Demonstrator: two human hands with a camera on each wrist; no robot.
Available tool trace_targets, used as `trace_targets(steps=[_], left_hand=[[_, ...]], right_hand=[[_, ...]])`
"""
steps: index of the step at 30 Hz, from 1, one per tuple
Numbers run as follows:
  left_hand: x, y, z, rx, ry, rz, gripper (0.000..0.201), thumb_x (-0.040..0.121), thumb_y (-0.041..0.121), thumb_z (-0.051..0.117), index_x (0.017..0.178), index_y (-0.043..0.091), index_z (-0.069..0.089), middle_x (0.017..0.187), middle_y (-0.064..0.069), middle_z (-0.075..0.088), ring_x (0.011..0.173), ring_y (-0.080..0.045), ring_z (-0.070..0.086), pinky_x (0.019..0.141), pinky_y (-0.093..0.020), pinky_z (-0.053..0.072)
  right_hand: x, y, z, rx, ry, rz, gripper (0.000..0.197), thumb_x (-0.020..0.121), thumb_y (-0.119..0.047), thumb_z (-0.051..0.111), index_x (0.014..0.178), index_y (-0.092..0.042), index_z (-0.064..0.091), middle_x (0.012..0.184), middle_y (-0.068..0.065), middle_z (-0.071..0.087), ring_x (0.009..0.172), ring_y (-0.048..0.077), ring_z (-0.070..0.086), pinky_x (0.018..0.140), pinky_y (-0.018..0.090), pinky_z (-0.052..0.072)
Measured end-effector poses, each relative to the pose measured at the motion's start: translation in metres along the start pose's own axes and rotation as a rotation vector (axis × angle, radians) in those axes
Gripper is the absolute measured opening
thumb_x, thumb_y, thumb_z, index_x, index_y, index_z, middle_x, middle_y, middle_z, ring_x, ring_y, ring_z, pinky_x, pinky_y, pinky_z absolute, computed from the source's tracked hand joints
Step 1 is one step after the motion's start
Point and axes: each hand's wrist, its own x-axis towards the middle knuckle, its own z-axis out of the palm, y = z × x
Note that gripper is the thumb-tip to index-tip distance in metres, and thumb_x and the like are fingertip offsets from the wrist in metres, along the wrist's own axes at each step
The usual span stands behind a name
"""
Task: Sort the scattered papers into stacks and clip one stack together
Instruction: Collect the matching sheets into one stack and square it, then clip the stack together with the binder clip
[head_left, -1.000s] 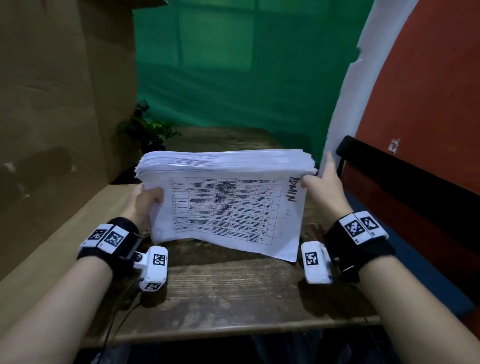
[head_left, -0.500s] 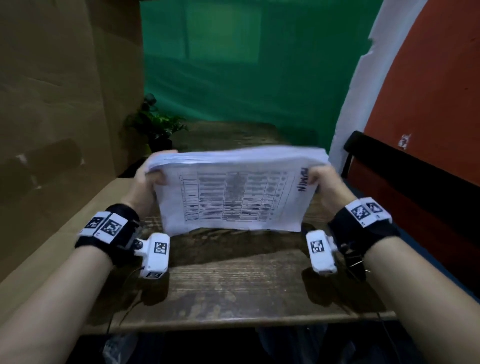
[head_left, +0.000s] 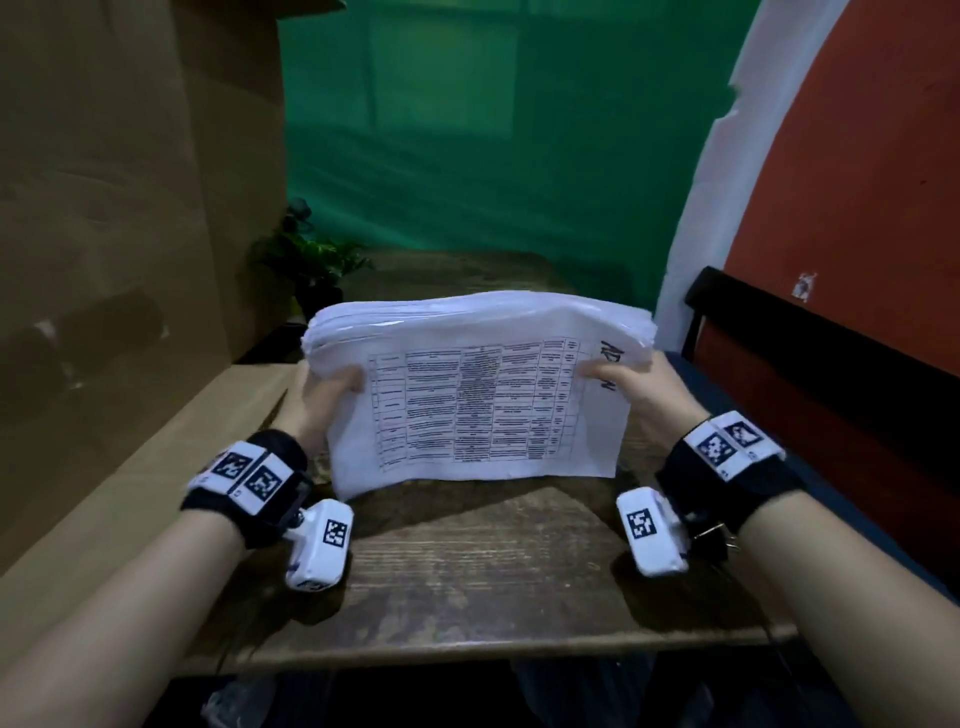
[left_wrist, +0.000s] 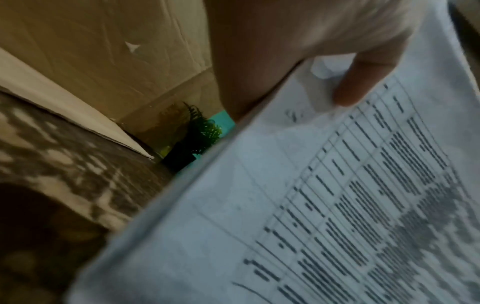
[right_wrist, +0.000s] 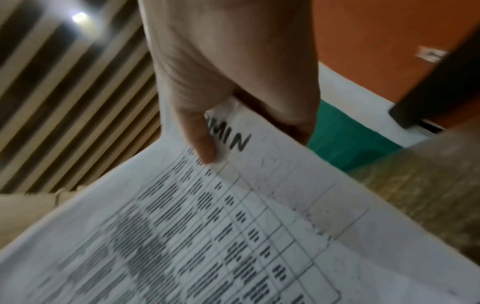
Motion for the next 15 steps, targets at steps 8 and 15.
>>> trace_targets(steps=[8, 15], left_hand=[[0.023, 0.001, -0.011, -0.11, 0.015, -0.095, 0.014, 0.061, 0.013, 0.057, 0.074, 0.012, 0.062, 0.07, -0.008, 0.062, 0.071, -0.027, 0.059, 0.072, -0.04, 0.048], [0.027, -0.005, -0.005, -0.069, 0.07, -0.266, 0.016, 0.072, 0.018, 0.06, 0.088, 0.013, 0.06, 0.087, -0.009, 0.068, 0.075, -0.023, 0.062, 0.078, -0.038, 0.051]], right_hand=[[0.0, -0.007, -0.003, 0.21, 0.017, -0.087, 0.033, 0.08, -0.01, 0.073, 0.112, -0.006, 0.069, 0.113, 0.015, 0.071, 0.108, 0.034, 0.066, 0.099, 0.055, 0.049], [-0.008, -0.001, 0.01, 0.179, -0.02, 0.012, 0.032, 0.088, -0.009, 0.068, 0.119, -0.002, 0.064, 0.11, 0.009, 0.073, 0.103, 0.025, 0.07, 0.09, 0.043, 0.054]])
